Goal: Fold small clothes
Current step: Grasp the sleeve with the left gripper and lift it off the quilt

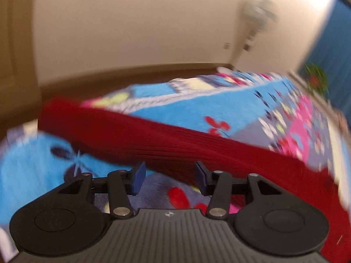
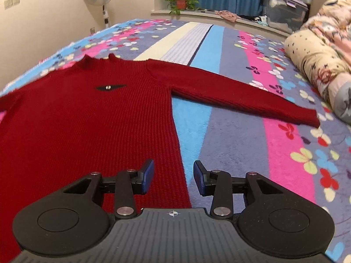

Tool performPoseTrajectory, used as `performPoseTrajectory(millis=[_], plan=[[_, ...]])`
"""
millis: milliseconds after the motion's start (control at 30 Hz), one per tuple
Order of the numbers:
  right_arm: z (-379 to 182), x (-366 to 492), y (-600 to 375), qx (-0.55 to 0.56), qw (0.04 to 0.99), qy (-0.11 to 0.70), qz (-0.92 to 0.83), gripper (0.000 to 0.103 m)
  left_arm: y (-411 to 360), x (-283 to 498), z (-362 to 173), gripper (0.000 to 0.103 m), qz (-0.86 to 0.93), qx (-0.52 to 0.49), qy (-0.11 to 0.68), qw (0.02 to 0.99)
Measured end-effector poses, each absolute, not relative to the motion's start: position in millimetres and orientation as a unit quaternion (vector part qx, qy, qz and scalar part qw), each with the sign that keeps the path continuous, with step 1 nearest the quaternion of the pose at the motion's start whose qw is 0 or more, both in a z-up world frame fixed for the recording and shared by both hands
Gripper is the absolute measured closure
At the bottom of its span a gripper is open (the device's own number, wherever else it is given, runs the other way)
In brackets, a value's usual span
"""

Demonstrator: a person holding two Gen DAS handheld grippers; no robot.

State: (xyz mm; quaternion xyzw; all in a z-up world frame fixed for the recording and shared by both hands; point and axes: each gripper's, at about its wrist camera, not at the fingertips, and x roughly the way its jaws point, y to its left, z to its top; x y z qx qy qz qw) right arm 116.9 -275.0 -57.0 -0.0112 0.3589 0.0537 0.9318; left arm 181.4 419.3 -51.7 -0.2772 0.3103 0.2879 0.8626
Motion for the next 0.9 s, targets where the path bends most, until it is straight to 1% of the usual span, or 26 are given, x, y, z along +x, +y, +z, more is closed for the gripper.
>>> performPoseTrajectory(millis=[100, 233, 400, 433, 467, 500, 567, 600, 633, 667, 700, 733, 767, 800, 833, 867, 900], plan=[[-64, 121, -274, -0.022, 0.922, 0.383, 0.059, 0.062, 448, 180, -68, 0.046, 0.299, -0.353, 0.297, 0.836], [-85, 128, -269, -0.042, 0.896, 0.437, 0.064, 0.062, 475, 172, -87, 0.047, 0.315, -0.439, 0.267, 0.798], [-93, 131, -265, -0.055, 0.891, 0.445, 0.073, 0.062, 480, 169, -87, 0.046, 0.333, -0.458, 0.245, 0.787], [-94, 132, -265, -0.053, 0.891, 0.446, 0.074, 0.062, 482, 168, -87, 0.047, 0.333, -0.459, 0.241, 0.787], [-95, 133, -264, -0.052, 0.890, 0.446, 0.074, 0.061, 483, 168, -86, 0.058, 0.334, -0.460, 0.235, 0.788], [-95, 133, -264, -0.051, 0.890, 0.446, 0.075, 0.061, 483, 168, -83, 0.091, 0.335, -0.456, 0.227, 0.792], [-96, 133, -264, -0.051, 0.890, 0.446, 0.075, 0.061, 480, 161, -65, 0.090, 0.348, -0.431, 0.189, 0.811], [-96, 133, -264, -0.052, 0.890, 0.446, 0.075, 0.061, 473, 153, -48, 0.092, 0.357, -0.406, 0.145, 0.829], [-95, 133, -265, -0.052, 0.890, 0.446, 0.076, 0.061, 465, 147, -36, 0.092, 0.363, -0.381, 0.118, 0.842], [-95, 132, -265, -0.053, 0.890, 0.446, 0.076, 0.061, 460, 143, -30, 0.092, 0.364, -0.369, 0.107, 0.848], [-95, 132, -265, -0.055, 0.890, 0.445, 0.076, 0.061, 458, 143, -31, 0.092, 0.369, -0.372, 0.116, 0.844], [-94, 133, -266, -0.055, 0.890, 0.445, 0.077, 0.061, 458, 146, -37, 0.091, 0.382, -0.377, 0.145, 0.831], [-94, 133, -266, -0.054, 0.890, 0.446, 0.077, 0.061, 462, 150, -49, 0.089, 0.401, -0.390, 0.193, 0.806], [-95, 133, -267, -0.054, 0.890, 0.446, 0.077, 0.061, 469, 151, -65, 0.087, 0.407, -0.425, 0.228, 0.775], [-95, 134, -267, -0.054, 0.890, 0.446, 0.077, 0.061, 477, 145, -82, 0.087, 0.402, -0.481, 0.240, 0.741], [-94, 134, -268, -0.053, 0.890, 0.446, 0.077, 0.061, 482, 137, -92, 0.086, 0.395, -0.521, 0.225, 0.722], [-94, 133, -268, -0.053, 0.890, 0.446, 0.077, 0.061, 485, 132, -93, 0.084, 0.392, -0.535, 0.213, 0.718]])
